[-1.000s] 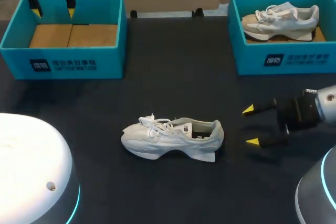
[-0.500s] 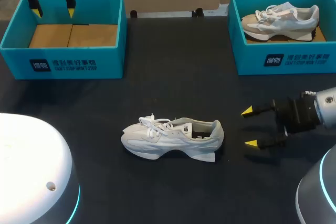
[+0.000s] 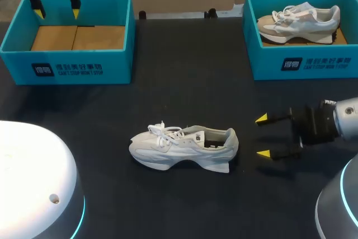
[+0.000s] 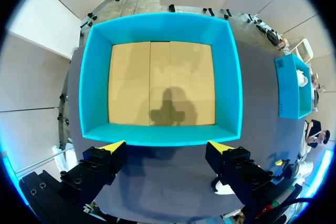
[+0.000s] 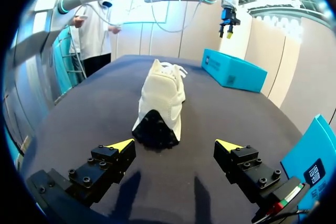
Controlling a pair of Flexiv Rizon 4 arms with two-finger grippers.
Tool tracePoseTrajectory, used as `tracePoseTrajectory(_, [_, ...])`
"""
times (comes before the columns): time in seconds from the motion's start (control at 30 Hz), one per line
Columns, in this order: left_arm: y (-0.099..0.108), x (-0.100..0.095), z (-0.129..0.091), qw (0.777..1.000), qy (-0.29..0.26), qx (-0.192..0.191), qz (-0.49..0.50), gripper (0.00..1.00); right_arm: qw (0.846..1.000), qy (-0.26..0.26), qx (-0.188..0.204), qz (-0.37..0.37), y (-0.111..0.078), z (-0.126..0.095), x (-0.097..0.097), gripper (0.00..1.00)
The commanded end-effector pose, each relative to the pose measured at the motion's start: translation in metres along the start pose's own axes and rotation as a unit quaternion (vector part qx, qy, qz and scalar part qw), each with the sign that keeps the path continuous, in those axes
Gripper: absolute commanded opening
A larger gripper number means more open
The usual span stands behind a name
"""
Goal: Take the shoe out of the shoebox, open the shoe tongue, remove and reinsert the insole, then place the shoe into the shoebox
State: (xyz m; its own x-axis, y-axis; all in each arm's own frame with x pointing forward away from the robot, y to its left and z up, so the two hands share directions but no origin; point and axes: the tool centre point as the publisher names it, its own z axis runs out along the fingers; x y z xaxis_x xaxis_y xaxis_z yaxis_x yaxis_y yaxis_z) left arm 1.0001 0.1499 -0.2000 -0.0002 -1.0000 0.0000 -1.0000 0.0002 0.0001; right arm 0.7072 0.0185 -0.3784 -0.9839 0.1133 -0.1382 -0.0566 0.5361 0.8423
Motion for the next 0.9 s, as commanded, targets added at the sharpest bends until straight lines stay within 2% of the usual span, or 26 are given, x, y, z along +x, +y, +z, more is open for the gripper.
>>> tracePoseTrajectory(0.03, [0.0, 0.0, 0.0, 1.0, 0.0, 0.0, 0.0, 1.0, 1.0, -0.008, 0.002, 0.005, 0.002, 0.004, 0.008, 1.0])
tracePoseTrajectory(0.27, [0.0, 0.0, 0.0, 1.0, 0.0, 0.0, 0.0, 1.0, 1.0, -0.012, -0.006, 0.022, 0.001, 0.012, 0.013, 1.0])
tracePoseTrajectory(0.43, [0.0, 0.0, 0.0, 1.0, 0.0, 0.0, 0.0, 1.0, 0.999, -0.012, 0.003, 0.036, 0.008, 0.02, 0.018, 1.0])
tracePoseTrajectory(0.6, [0.0, 0.0, 0.0, 1.0, 0.0, 0.0, 0.0, 1.0, 0.999, -0.027, -0.005, 0.047, 0.015, 0.031, 0.021, 1.0])
tracePoseTrajectory(0.9, [0.0, 0.0, 0.0, 1.0, 0.0, 0.0, 0.0, 1.0, 0.999, -0.025, -0.008, 0.044, 0.024, 0.054, 0.02, 1.0])
